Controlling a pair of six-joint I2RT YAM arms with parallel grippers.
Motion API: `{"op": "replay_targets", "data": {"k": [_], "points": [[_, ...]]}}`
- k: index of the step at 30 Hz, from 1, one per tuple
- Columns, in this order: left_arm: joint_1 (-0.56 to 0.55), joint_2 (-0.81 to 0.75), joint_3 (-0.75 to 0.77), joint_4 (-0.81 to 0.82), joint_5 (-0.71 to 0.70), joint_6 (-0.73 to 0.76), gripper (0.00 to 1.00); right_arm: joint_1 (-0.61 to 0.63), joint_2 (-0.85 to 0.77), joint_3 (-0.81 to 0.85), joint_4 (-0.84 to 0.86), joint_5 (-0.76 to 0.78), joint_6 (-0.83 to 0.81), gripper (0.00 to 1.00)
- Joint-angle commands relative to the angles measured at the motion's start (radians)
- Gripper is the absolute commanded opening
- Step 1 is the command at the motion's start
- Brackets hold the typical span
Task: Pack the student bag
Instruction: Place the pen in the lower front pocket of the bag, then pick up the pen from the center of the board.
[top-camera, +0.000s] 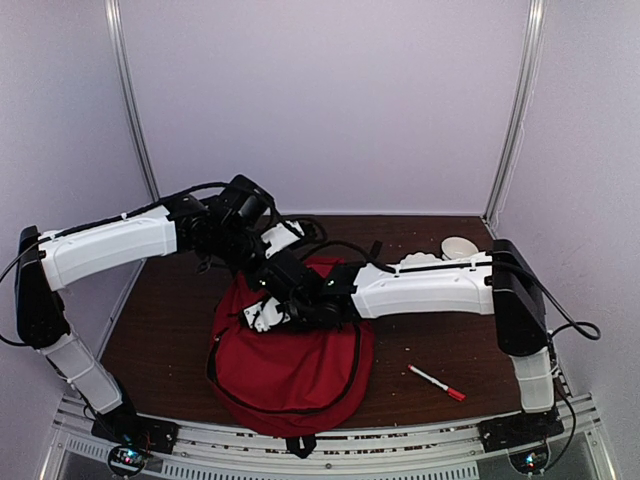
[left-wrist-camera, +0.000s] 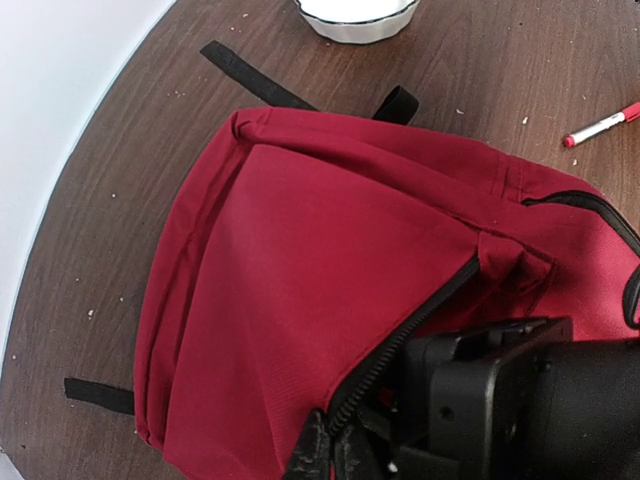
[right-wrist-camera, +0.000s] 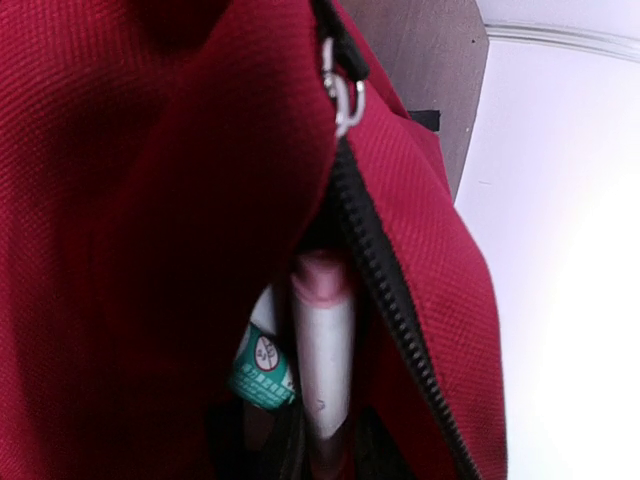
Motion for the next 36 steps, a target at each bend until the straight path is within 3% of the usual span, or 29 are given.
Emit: {"op": "replay_targets", "data": {"k": [1,5,9,12,26,36], "points": [[0.0,-0.028,0.033,0.029,0.023,-0.01,0.0,-0.005,0.035,-0.001,0.112,0.097,0.018,0.21],[0.0,-0.029,0.031,0.029,0.022,-0.01,0.0,-0.005,0.05,-0.008,0.158,0.135,0.022,0.24],[-0.001,-0.029,0.031,0.029,0.023,-0.01,0.0,-0.005,0.029,-0.04,0.203,0.146,0.026,0.37],[0.0,-0.028,0.031,0.028,0.022,-0.01,0.0,-0.005,0.003,-0.058,0.198,0.133,0.032,0.41],[0.0,-0.025,0.031,0.029,0.024,-0.01,0.0,0.045,-0.143,-0.185,0.177,0.087,0.061,0.43],[0.0,-0.021,0.03,0.029,0.022,-0.01,0.0,0.087,-0.286,-0.235,0.0,0.005,0.198,0.43]]}}
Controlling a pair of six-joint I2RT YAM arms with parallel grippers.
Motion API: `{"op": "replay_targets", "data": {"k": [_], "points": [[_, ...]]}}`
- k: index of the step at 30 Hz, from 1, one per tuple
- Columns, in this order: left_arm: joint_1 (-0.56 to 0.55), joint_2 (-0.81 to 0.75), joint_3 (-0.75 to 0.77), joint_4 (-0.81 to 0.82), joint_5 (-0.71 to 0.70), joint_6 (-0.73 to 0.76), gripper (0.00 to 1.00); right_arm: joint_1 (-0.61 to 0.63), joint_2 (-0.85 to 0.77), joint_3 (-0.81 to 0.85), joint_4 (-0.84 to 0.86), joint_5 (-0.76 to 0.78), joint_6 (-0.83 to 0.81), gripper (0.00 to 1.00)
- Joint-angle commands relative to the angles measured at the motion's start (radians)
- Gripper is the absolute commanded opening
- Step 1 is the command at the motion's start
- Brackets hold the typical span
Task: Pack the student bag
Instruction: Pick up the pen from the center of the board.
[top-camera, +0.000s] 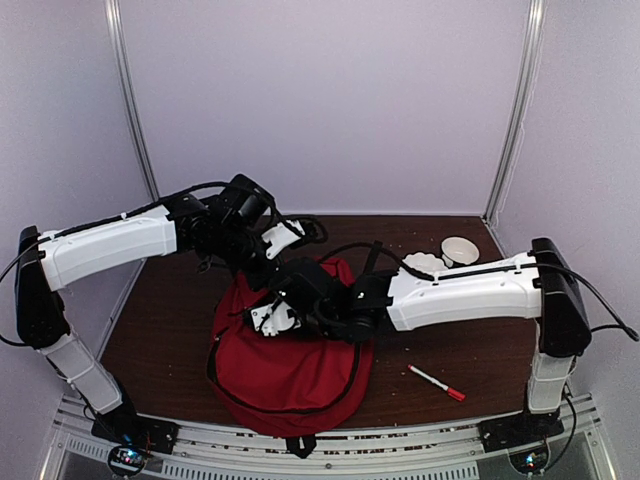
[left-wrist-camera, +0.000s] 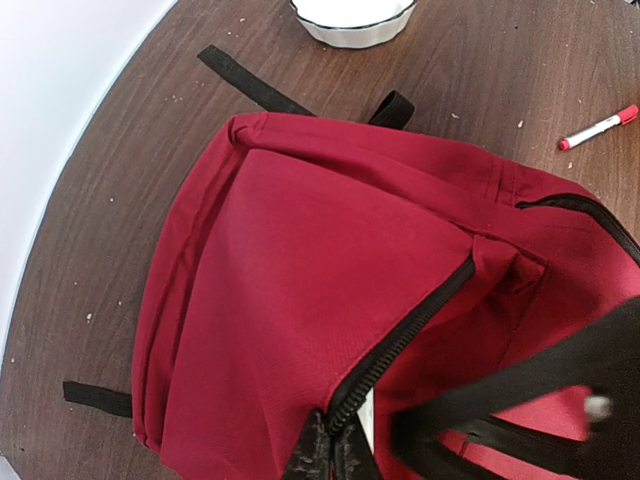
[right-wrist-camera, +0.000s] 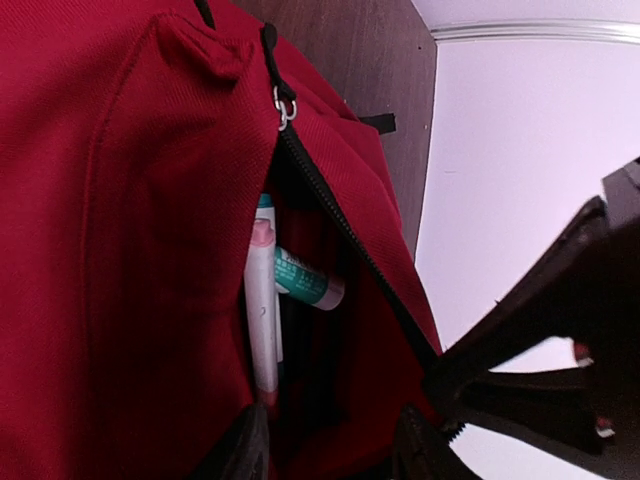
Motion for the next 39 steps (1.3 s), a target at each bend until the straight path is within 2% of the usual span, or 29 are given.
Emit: {"op": "replay_targets", "data": {"k": [1,8,12,16,20,25,31,39], "points": [[-0.001,-0.021,0.026,0.029,0.016,-0.007,0.0,0.013,-0.106,-0.018,-0.154,-0.08,0.113,0.43],[-0.001,-0.021,0.024,0.028,0.006,-0.006,0.0,0.009,-0.271,-0.109,-0.454,-0.36,0.249,0.37],[-0.001,-0.019,0.023,0.029,0.005,-0.006,0.0,-0.017,-0.398,-0.271,-0.509,-0.353,0.304,0.35],[-0.001,-0.013,0.024,0.028,0.003,-0.006,0.0,-0.096,-0.534,-0.408,-0.559,-0.352,0.346,0.35],[-0.001,0.006,0.037,0.021,0.003,-0.004,0.0,-0.203,-0.608,-0.496,-0.646,-0.458,0.393,0.36],[-0.001,0.018,0.041,0.018,0.017,-0.006,0.0,-0.257,-0.57,-0.578,-0.745,-0.606,0.417,0.33],[-0.001,0.01,0.04,0.016,0.016,-0.006,0.0,-0.318,-0.507,-0.577,-0.762,-0.575,0.432,0.33],[-0.001,0.007,0.039,0.015,0.013,-0.005,0.0,-0.333,-0.399,-0.607,-0.756,-0.562,0.41,0.33]]}}
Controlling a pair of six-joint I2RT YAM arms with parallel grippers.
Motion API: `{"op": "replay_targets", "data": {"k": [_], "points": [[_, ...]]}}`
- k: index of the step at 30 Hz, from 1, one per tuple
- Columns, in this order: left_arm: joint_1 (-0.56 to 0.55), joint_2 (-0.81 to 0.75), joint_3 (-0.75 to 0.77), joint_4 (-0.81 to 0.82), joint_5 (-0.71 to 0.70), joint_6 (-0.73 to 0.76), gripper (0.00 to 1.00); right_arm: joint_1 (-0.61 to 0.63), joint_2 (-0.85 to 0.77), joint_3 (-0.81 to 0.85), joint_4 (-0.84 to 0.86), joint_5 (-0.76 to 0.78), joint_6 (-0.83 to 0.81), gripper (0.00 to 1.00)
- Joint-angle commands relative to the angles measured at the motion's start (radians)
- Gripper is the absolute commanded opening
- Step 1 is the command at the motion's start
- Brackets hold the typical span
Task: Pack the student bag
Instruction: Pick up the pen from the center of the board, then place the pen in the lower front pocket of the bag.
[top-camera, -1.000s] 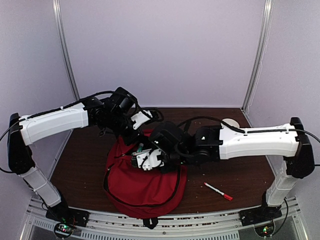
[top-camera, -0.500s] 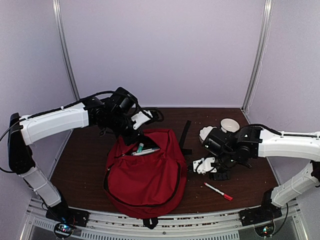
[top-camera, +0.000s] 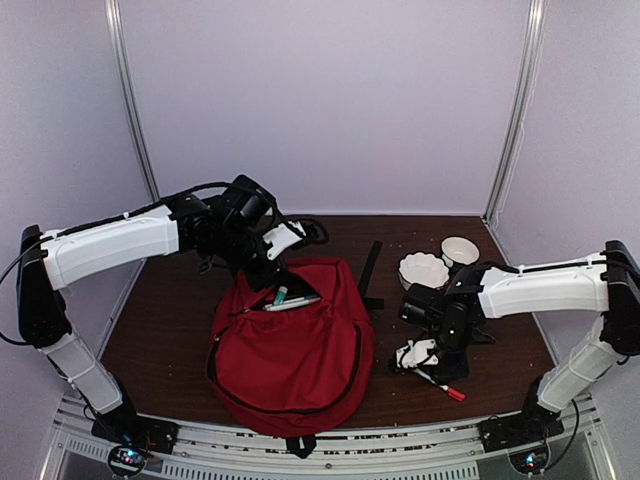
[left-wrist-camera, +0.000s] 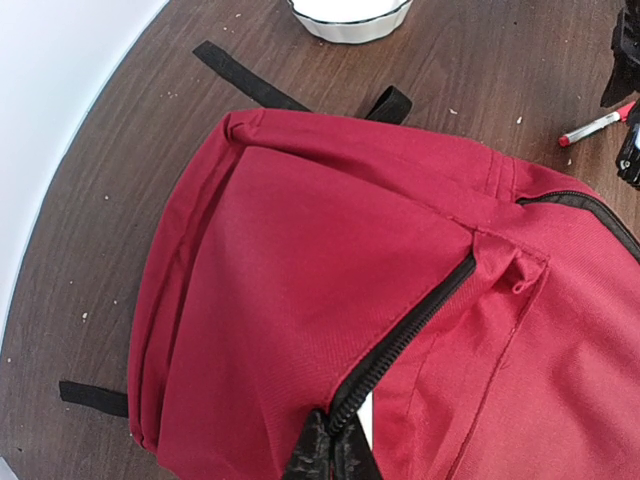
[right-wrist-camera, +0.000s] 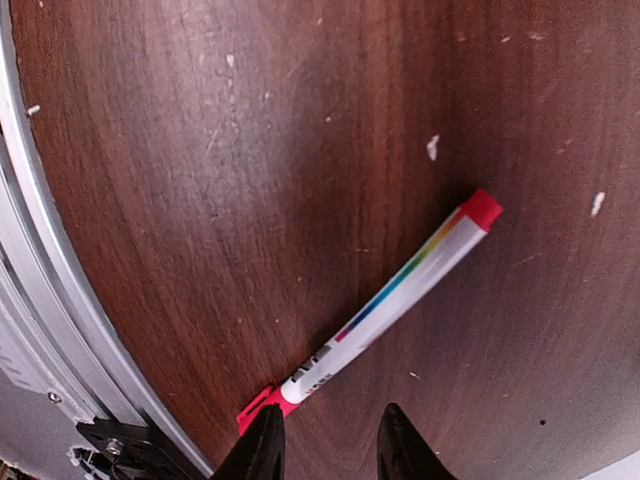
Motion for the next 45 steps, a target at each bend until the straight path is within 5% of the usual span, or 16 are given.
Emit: {"op": "replay_targets", "data": {"k": [1,14,31,45], "points": [[-0.001,-0.004,0.033,0.024,0.008,-0.005,0.0,-0.006,0.045,-0.005,-0.017,-0.012,-0.009,0.34],[-0.001,-0.007,0.03,0.024,0.003,-0.003,0.0,-0.038,0.16,0.004,0.047,0.048,0.013,0.31],[-0.001,-0.016,0.03,0.024,0.002,-0.002,0.0,-0.127,0.253,0.11,0.121,0.164,-0.077,0.13],[-0.001,-0.013,0.03,0.024,0.009,-0.003,0.0,-0.22,0.288,0.161,0.087,0.008,-0.043,0.26]]}}
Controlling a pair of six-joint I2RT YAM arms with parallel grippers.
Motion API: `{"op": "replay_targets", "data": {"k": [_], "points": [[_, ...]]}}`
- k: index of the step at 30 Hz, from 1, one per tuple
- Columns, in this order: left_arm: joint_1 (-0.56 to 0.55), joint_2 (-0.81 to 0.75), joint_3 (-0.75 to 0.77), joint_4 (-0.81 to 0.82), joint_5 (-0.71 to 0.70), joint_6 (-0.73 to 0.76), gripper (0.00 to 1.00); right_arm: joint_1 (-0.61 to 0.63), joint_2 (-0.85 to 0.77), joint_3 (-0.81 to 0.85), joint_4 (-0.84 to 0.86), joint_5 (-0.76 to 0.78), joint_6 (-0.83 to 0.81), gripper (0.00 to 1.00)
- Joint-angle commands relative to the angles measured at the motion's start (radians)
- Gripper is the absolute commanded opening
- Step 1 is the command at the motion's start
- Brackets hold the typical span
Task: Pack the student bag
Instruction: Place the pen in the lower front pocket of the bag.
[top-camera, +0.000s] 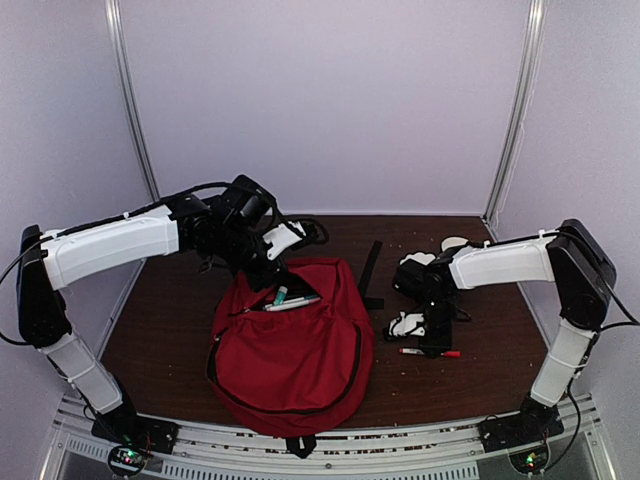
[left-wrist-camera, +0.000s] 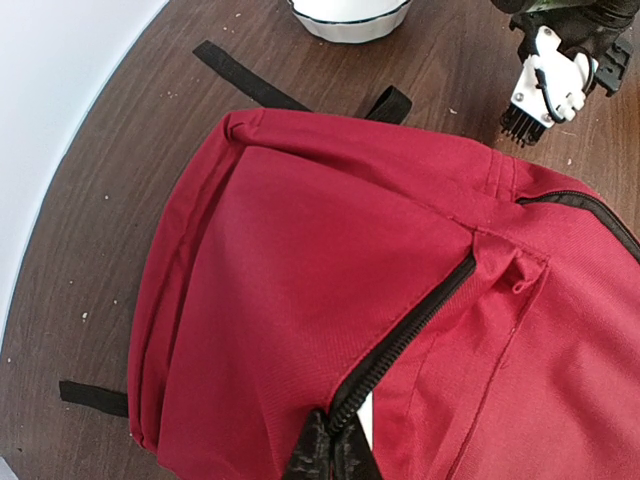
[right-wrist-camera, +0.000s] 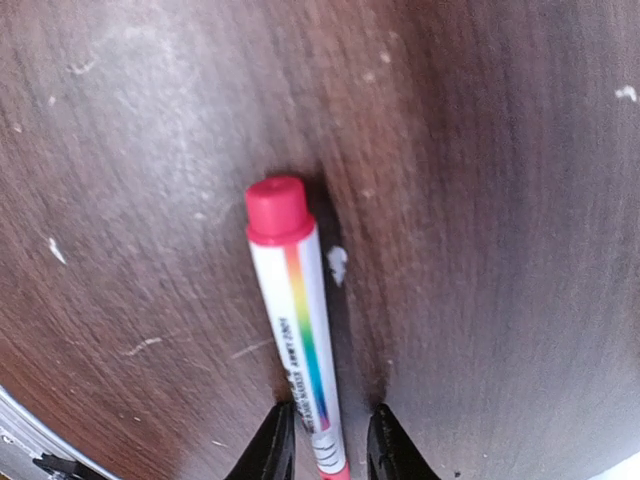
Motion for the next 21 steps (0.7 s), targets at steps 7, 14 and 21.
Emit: {"op": "replay_targets", "data": {"k": [7,14,21], "points": [[-0.002,-0.011,0.031,0.024,0.013,-0.003,0.0,-0.005,0.034,0.017,-0.008,-0.042,0.035,0.23],[-0.001,-0.015,0.031,0.022,0.013,-0.003,0.0,-0.004,0.077,0.036,-0.021,-0.107,0.065,0.2],[-0.001,-0.021,0.029,0.023,0.007,-0.003,0.0,-0.005,0.039,0.029,-0.021,-0.071,0.08,0.12]]}}
